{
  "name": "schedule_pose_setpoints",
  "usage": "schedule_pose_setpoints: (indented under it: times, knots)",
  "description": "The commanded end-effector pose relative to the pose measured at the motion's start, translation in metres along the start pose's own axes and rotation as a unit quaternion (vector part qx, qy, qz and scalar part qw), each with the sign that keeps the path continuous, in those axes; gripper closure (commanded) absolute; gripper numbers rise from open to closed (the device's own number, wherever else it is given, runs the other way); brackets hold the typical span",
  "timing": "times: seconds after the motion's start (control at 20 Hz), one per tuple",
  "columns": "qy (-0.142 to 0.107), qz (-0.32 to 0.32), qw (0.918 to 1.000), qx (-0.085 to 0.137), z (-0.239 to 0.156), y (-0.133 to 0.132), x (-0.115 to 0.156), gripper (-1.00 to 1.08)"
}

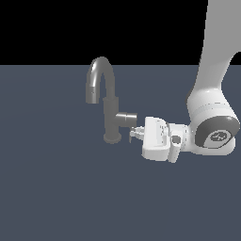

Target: Turn on the faucet by rotating a designated handle.

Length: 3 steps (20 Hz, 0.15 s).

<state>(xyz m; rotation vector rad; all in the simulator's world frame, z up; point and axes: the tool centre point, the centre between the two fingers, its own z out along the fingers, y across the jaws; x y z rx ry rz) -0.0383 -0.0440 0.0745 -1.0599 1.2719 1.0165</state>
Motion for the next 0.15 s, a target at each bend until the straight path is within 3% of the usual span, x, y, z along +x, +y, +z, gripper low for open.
schedule_pose_setpoints:
  times: [0.0,0.1]
  knots:
    - [0.004,0.018,0.9998,-0.003,0.0098,0.005,0.0287,1.08]
    - [0.005,0.019,0.9998,-0.003,0.0096,0.0041,0.0324,1.08]
